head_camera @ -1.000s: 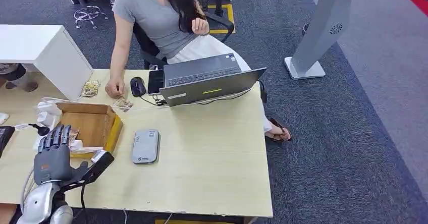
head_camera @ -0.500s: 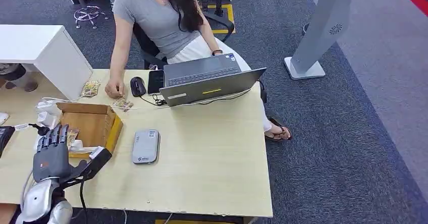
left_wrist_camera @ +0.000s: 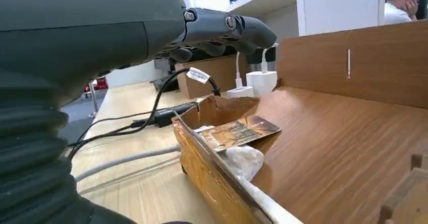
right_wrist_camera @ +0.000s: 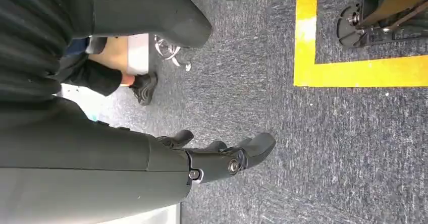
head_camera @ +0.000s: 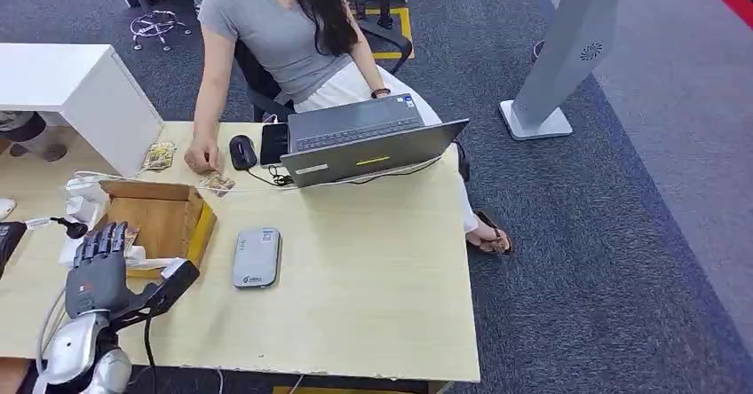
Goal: Pass the card to the sensor for recognition and then transmit it.
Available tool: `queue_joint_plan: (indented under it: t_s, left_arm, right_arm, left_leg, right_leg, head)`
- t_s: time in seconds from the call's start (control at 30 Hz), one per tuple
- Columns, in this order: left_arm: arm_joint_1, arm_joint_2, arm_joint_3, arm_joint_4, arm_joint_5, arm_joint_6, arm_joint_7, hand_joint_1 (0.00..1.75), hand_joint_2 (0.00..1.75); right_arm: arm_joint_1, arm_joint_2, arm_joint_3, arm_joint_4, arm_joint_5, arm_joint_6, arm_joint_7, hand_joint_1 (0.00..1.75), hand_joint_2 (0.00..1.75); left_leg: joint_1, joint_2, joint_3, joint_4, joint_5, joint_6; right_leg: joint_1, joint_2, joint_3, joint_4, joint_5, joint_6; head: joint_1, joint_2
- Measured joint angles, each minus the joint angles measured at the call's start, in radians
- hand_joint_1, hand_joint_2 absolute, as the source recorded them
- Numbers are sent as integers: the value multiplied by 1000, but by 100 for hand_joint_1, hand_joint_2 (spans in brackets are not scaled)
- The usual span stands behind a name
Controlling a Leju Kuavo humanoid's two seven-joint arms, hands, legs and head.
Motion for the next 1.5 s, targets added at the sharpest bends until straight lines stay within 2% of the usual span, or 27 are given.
queue_joint_plan:
  t_s: [0.17, 0.2, 0.23, 0.6, 0.77, 1.0, 1.2, 1.33, 1.5]
  left_arm:
    - [-5, -7, 0, 14, 0, 0, 0, 0, 175]
    - [-7, -8, 0, 17, 0, 0, 0, 44, 175]
    - [-8, -8, 0, 20, 0, 0, 0, 175, 175]
    - [-11, -8, 0, 33, 21, 49, -41, 175, 175]
    - [-7, -8, 0, 33, 49, 120, -87, 175, 175]
    - [5, -14, 0, 33, 64, 130, -90, 175, 175]
    - [1, -22, 0, 33, 76, 162, -127, 175, 175]
    - [-46, -27, 0, 33, 69, 171, -143, 175, 175]
    - [-198, -40, -15, 41, 12, 172, -114, 175, 175]
  right_arm:
    - [0, 0, 0, 0, 1, 0, 0, 0, 175]
    - [0, 0, 0, 0, 1, 0, 0, 0, 175]
    - [0, 0, 0, 0, 1, 0, 0, 0, 175]
    - [0, 0, 1, 0, 6, 0, -2, 0, 175]
    - [0, 0, 1, 0, 10, 0, -3, 0, 175]
    - [0, 0, 1, 0, 13, 3, -3, 0, 175]
    - [-1, 0, 2, 0, 23, 4, -3, 0, 175]
    - [-3, 0, 5, 0, 34, 5, -5, 0, 175]
    - [-12, 0, 14, 0, 55, 6, -5, 0, 175]
  left_leg:
    - [0, 0, 0, 0, 0, 0]
    - [0, 0, 0, 0, 0, 0]
    - [0, 0, 0, 0, 0, 0]
    - [0, 0, 0, 0, 0, 0]
    - [0, 0, 0, 0, 0, 0]
    - [0, 0, 0, 0, 0, 0]
    - [0, 0, 0, 0, 0, 0]
    - [0, -1, 0, 0, 2, 0]
    - [0, -3, -2, 1, 5, 0]
  right_leg:
    - [0, 0, 0, 0, 0, 0]
    - [0, 0, 0, 0, 0, 0]
    - [0, 0, 0, 0, 0, 0]
    - [0, 0, 0, 0, 0, 0]
    - [0, 0, 0, 0, 0, 0]
    - [0, 0, 0, 0, 0, 0]
    - [0, 0, 0, 0, 0, 0]
    - [0, -1, 0, 0, 1, 0]
    - [0, -2, -1, 0, 4, 1]
  head:
    - [0, 0]
    - [0, 0]
    - [0, 0]
    - [0, 0]
    - [0, 0]
    - [0, 0]
    - [0, 0]
    - [0, 0]
    - [0, 0]
